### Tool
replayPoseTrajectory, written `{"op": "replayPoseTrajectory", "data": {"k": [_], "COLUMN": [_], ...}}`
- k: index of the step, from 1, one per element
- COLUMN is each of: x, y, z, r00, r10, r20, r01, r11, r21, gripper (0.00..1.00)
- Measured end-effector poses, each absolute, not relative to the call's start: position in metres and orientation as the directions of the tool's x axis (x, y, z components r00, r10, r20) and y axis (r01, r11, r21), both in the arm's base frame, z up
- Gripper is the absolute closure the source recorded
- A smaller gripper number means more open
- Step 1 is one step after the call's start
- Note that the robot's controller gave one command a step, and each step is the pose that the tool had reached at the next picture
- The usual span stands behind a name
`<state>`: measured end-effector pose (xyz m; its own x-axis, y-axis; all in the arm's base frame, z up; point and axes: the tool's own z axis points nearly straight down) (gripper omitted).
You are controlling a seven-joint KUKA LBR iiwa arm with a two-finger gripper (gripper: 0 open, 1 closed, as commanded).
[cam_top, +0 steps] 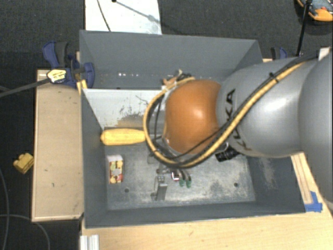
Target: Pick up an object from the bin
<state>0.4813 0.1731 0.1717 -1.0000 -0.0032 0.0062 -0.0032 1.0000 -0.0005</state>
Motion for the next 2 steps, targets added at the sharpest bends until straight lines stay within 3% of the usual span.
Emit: {"op": "replayPoseTrajectory", "data": {"k": [1,2], "x": [0.483,0.543], "y": [0.172,0.211], "z": [0.176,0.104], "r00": [-1.0,-0.997], "r10": [0.002,-0.077], "r20": [-0.002,-0.011], "r01": [0.002,-0.077], "r11": [1.0,0.997], "r21": [0.001,0.003], "gripper": [0.0,0.0]}}
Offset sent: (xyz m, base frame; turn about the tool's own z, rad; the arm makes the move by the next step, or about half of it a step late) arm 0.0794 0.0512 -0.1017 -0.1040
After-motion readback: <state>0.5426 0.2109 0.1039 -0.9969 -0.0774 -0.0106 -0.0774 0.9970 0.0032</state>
